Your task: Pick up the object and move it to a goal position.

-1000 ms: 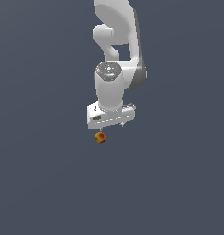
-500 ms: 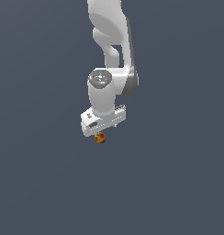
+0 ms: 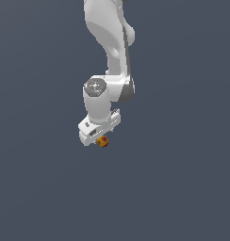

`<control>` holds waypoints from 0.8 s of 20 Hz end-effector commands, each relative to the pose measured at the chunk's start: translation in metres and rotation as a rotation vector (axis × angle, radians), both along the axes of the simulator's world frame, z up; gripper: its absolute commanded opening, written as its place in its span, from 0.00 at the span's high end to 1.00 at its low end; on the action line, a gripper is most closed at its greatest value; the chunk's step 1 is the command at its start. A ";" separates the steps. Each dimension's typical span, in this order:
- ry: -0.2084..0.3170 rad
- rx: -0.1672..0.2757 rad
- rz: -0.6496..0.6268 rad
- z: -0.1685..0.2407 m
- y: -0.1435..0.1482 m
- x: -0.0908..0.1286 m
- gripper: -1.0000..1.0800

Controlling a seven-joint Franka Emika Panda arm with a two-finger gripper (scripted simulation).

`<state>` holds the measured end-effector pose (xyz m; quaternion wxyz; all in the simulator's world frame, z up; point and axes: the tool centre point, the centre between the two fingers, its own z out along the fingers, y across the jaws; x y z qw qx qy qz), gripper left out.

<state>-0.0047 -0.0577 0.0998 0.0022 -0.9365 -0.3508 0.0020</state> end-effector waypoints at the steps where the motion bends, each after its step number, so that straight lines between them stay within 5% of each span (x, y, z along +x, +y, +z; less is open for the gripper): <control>1: -0.002 -0.001 0.047 -0.005 -0.005 0.000 0.04; 16: -0.005 -0.002 0.146 -0.015 -0.017 -0.001 0.04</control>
